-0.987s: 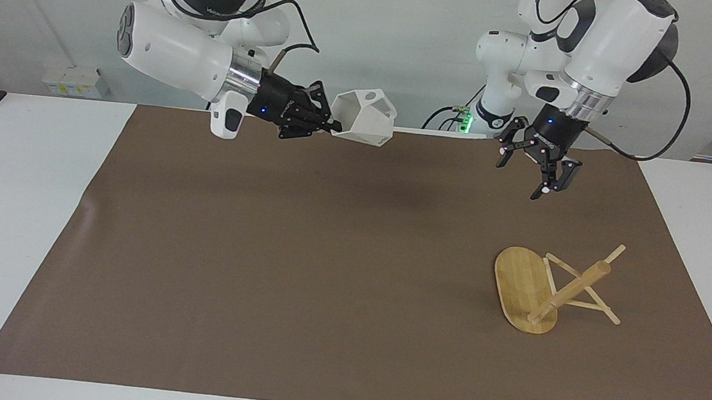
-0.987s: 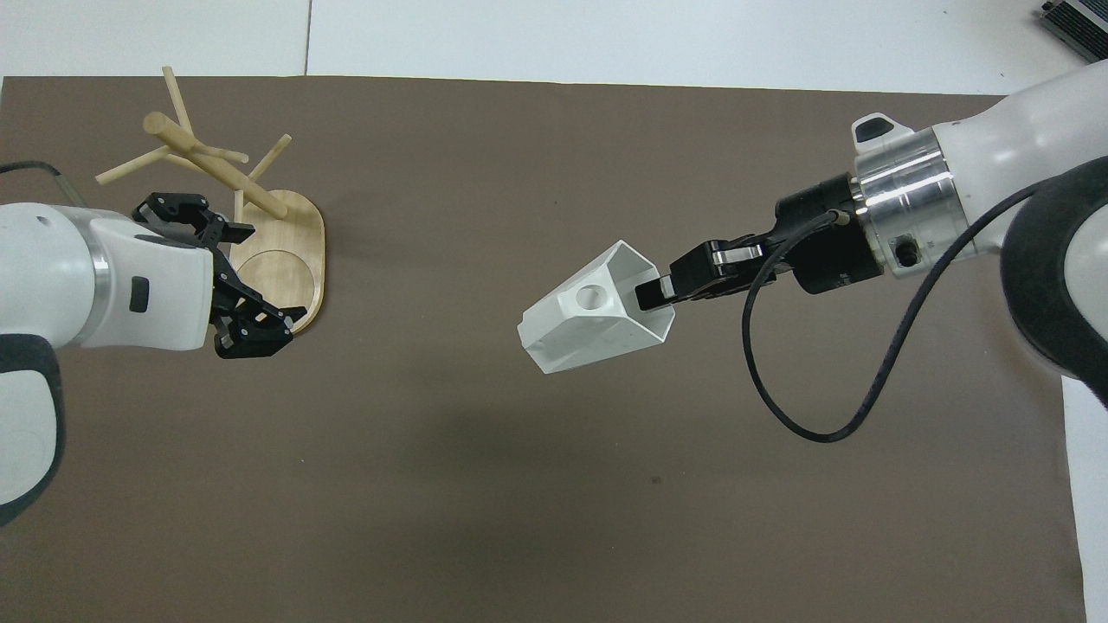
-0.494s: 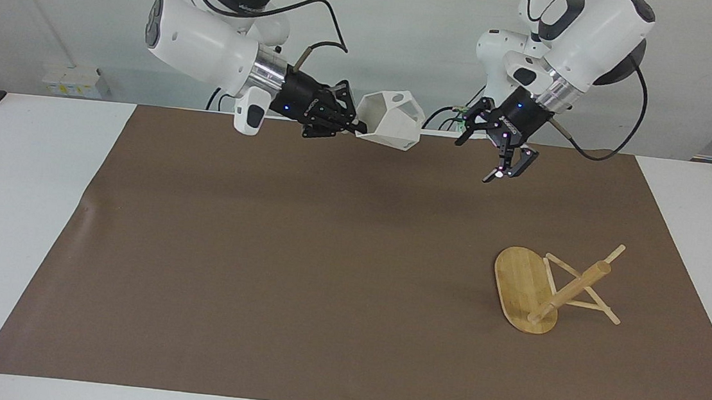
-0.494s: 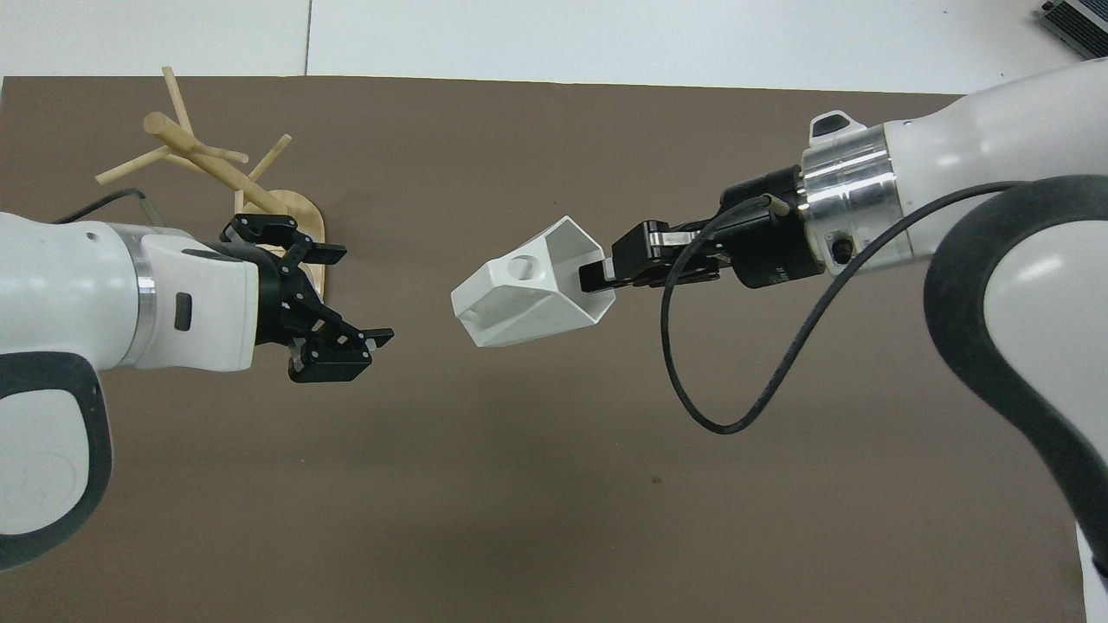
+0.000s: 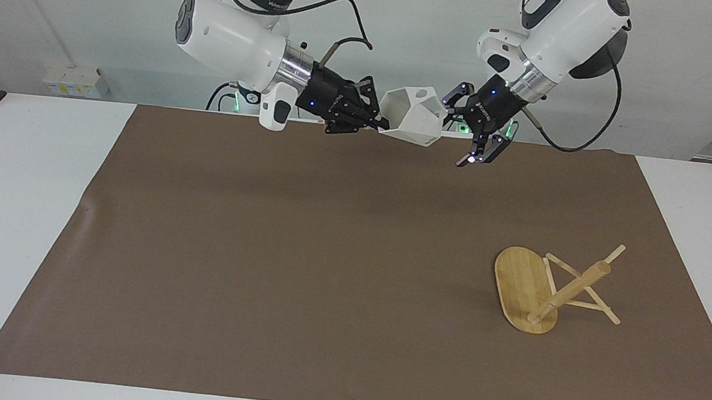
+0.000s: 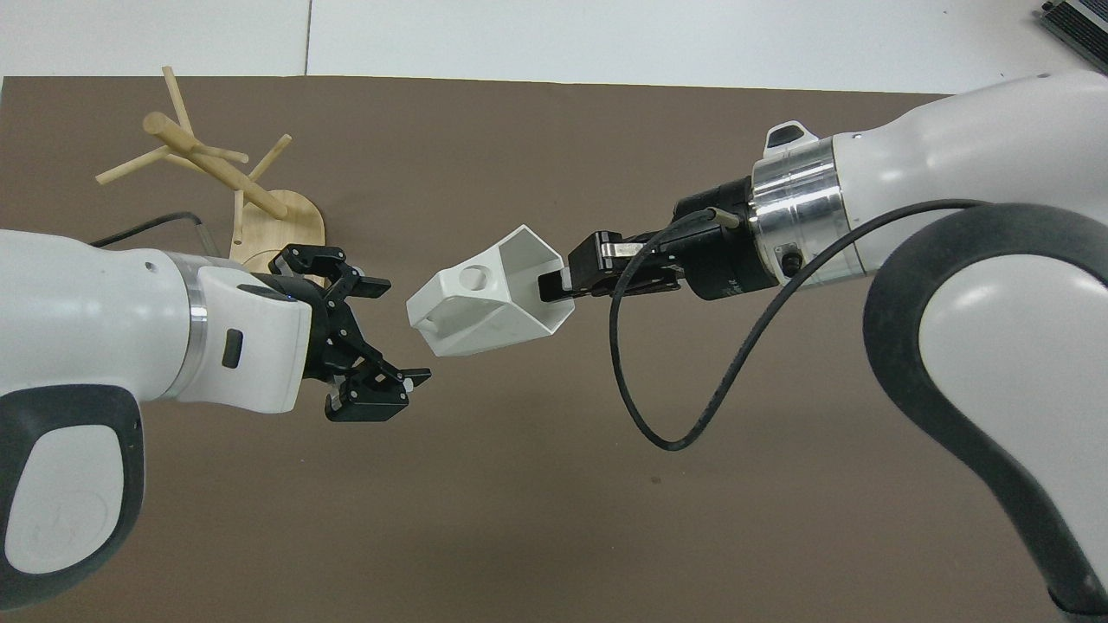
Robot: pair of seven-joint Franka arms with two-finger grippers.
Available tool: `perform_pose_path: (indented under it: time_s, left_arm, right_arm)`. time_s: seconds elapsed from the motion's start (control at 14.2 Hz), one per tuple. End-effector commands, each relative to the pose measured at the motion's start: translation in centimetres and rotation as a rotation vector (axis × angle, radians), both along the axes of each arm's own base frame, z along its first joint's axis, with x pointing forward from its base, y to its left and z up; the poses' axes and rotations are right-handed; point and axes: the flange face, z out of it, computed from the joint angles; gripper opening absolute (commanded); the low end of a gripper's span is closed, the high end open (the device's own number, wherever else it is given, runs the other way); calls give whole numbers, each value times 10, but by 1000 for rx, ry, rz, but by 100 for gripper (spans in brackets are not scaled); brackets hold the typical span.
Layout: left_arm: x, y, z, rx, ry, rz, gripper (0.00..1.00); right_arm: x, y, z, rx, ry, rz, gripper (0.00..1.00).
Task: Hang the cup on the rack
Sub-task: 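Close the left gripper on the cup's far end beside the right gripper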
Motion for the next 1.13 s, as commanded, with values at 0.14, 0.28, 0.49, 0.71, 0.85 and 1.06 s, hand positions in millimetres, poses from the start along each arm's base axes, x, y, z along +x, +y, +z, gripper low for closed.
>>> perform_pose_path:
  time_s: [0.14, 0.28, 0.49, 0.71, 0.85, 1.06]
  left_arm:
    - [-12, 1, 16, -38, 4, -10, 100]
    - [-12, -2, 19, -60, 2, -8, 100]
    - [-16, -12, 22, -89, -2, -15, 100]
    - [-10, -12, 26, -104, -41, 7, 100]
    - [-10, -12, 26, -103, -56, -10, 100]
    - [-9, -12, 28, -104, -96, -44, 100]
  right_arm:
    - [-1, 6, -1, 13, 13, -32, 0]
    - [-2, 14, -1, 16, 27, -54, 0]
    - [-1, 14, -2, 16, 30, -60, 0]
    - [-2, 15, -2, 15, 33, -54, 0]
    - [-2, 15, -2, 15, 36, -50, 0]
    - [-1, 14, -2, 15, 36, -53, 0]
